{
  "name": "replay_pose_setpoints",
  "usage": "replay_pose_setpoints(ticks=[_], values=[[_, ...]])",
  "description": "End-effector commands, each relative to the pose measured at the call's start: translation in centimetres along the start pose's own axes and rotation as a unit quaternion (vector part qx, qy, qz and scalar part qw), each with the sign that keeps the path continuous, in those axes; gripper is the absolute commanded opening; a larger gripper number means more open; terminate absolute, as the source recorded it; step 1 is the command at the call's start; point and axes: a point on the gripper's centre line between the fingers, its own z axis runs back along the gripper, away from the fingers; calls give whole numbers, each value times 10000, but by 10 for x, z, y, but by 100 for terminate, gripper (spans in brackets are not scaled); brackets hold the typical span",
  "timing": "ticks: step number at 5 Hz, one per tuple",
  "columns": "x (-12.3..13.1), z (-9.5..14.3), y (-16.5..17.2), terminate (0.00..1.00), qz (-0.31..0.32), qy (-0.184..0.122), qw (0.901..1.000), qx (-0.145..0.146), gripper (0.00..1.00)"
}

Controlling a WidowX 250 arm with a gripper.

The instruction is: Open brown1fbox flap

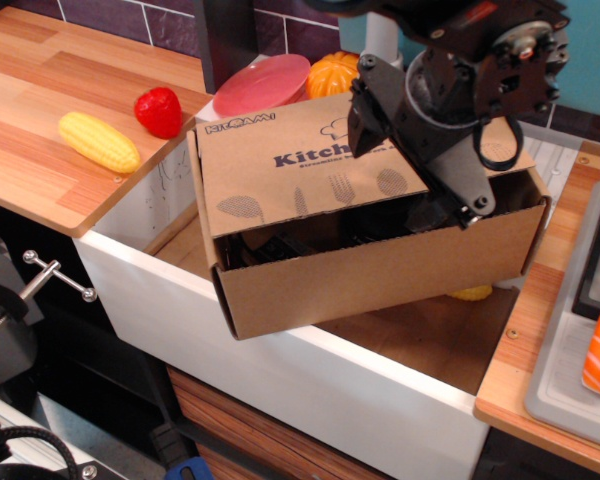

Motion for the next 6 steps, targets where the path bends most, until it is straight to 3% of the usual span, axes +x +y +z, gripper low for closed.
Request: replay_pose_setpoints(ticks=[1, 4, 6], values=[[12, 11, 15, 0, -212, -180, 9994, 201, 100], [33, 32, 67, 0, -716, -176, 9953, 630, 100], [55, 45, 105, 0, -911, -191, 9930, 727, 100]])
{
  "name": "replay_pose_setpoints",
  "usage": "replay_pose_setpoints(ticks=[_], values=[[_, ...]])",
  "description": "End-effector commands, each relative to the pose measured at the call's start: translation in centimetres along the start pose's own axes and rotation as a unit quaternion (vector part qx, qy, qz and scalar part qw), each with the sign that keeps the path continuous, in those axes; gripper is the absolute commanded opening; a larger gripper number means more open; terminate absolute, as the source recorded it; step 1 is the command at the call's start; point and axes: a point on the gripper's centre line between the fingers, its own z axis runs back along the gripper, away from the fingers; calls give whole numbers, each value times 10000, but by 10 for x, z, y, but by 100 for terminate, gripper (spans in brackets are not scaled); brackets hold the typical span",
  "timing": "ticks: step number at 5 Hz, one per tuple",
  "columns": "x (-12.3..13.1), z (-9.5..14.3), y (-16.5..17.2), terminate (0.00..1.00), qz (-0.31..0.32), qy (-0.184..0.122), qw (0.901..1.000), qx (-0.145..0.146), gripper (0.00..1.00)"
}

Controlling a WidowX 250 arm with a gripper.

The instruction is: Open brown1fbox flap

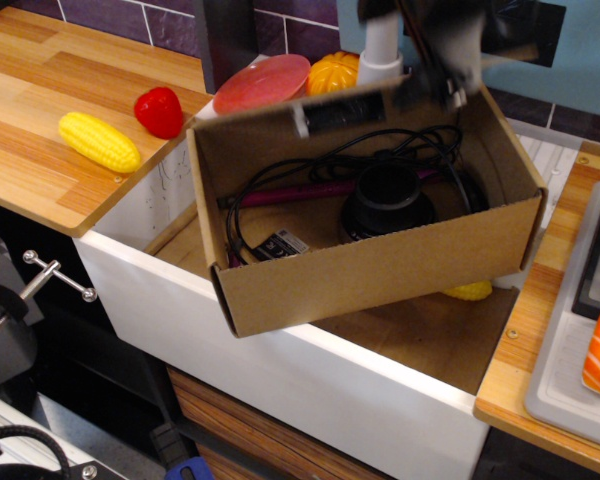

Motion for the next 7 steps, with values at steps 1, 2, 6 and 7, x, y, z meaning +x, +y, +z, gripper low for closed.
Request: replay_pose_setpoints(ticks=[1, 2, 6, 7], values=[[5, 15, 38, 0, 52, -16, 10000, -52, 100], [4, 9, 48, 0, -120, -184, 9998, 10, 100], [24, -21, 110, 0, -801, -773, 9926, 478, 100], [28, -22, 113, 100, -834, -748, 9926, 466, 100]])
